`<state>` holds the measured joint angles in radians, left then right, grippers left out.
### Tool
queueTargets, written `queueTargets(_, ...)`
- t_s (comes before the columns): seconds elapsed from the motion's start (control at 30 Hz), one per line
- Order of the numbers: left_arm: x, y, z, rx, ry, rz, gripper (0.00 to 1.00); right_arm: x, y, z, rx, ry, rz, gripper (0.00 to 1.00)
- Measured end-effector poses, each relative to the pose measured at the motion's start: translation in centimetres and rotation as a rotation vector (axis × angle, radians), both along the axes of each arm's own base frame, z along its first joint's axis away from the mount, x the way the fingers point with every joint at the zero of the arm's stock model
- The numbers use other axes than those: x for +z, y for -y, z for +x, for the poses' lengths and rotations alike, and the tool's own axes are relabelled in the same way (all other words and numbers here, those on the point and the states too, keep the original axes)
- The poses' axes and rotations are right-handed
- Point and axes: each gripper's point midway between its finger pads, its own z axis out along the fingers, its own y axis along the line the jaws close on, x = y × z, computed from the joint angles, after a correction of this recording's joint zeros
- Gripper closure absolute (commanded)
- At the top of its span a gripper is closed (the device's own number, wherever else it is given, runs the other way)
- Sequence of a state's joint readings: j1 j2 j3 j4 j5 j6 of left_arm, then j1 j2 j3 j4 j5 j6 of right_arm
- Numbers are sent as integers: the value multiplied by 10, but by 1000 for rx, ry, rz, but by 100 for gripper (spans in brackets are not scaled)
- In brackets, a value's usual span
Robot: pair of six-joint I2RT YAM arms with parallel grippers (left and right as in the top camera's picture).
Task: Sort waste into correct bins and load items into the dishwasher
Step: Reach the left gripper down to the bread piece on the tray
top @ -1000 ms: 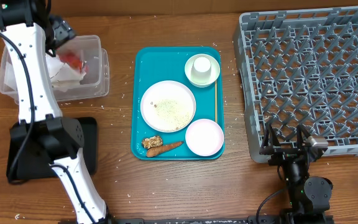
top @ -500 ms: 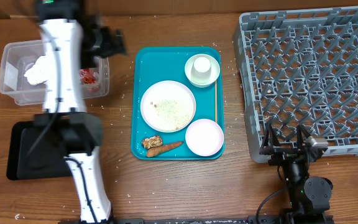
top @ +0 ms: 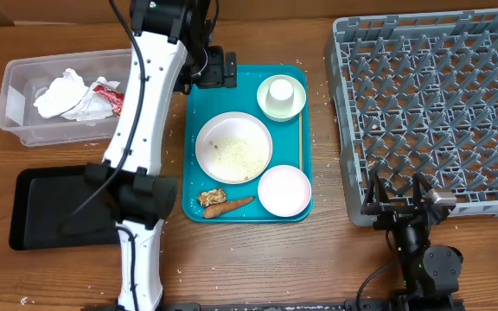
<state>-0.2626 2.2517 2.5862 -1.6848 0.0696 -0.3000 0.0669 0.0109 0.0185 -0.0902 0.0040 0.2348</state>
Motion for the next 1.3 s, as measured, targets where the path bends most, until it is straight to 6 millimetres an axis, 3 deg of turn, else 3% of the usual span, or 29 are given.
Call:
queueTargets(0.13, 24, -6, -30, -7, 13, 16, 0, 0, 0, 0, 1, 0, 0, 0)
queueTargets(0.23, 35, -13, -64, -8, -5, 31, 0, 0, 0, 0, 1, 0, 0, 0)
queueTargets(0.37, 27, -22, -102, 14, -64, 73, 0, 0, 0, 0, 1, 0, 0, 0)
queueTargets(0.43, 17, -22, -109, 21, -76, 89, 0, 0, 0, 0, 0, 0, -1, 0)
queueTargets(0.77, -44, 25, -100, -61, -41, 52, 0, 0, 0, 0, 0, 0, 0, 0)
queueTargets(0.97, -54, 45, -85, -67, 1, -26, 0, 0, 0, 0, 0, 0, 0, 0)
queueTargets(1.17, -54, 60, -67, -65, 57, -91, 18, 0, 0, 0, 0, 0, 0, 0)
queueTargets(1.3, -72, 59, -73, -60, -12, -67, 15, 0, 0, 0, 0, 0, 0, 0)
